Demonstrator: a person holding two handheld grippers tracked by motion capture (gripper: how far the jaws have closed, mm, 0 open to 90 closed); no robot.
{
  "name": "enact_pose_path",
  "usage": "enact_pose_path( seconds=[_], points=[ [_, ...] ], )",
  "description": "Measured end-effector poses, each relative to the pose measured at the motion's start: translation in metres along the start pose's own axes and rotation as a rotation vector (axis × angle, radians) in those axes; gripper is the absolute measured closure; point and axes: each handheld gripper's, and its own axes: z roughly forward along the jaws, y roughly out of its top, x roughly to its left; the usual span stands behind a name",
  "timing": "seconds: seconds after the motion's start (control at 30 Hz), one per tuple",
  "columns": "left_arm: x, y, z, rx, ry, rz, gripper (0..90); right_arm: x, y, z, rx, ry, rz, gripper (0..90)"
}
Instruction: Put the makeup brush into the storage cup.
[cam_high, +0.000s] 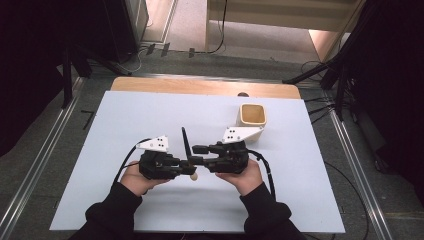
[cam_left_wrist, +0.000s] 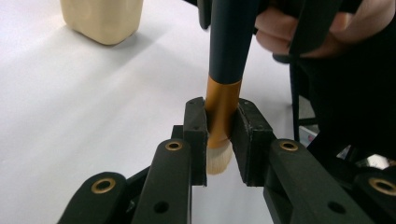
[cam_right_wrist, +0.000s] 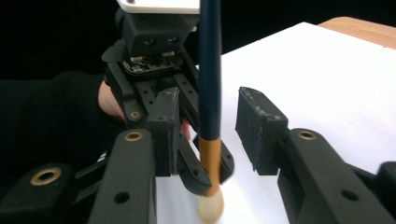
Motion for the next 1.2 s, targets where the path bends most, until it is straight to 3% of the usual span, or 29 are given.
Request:
enact_pose_path(
  seconds=[0.27,0.43,0.53,0.73,0.87,0.93,1.2],
  points=[
    [-0.007,0.007,-0.013,0.086,0.089,0.069,77.2,0.001,-0.003,-0.014,0.018,-0.014,-0.065,52.5],
    [-0.012,0.01,-0.021,0.196,0.165,0.146,77.2,0.0,-0.01,-0.023,0.065,-0.044,-0.117,50.4],
    [-0.013,0.011,-0.021,0.271,0.199,0.175,77.2,0.0,-0.015,-0.025,0.089,-0.04,-0.12,48.5],
    [-0.017,0.01,-0.014,0.387,0.184,0.234,77.2,0.0,-0.022,-0.021,0.141,-0.024,-0.139,44.6],
    [-0.021,0.008,-0.007,0.437,0.158,0.259,77.2,0.0,-0.022,-0.015,0.163,0.003,-0.129,43.9],
    [-0.022,0.008,-0.004,0.447,0.152,0.272,77.2,0.0,-0.022,-0.011,0.164,0.013,-0.128,44.0],
    [-0.023,0.008,0.003,0.44,0.11,0.256,77.1,0.005,-0.014,0.005,0.166,0.063,-0.119,52.0]
  ],
)
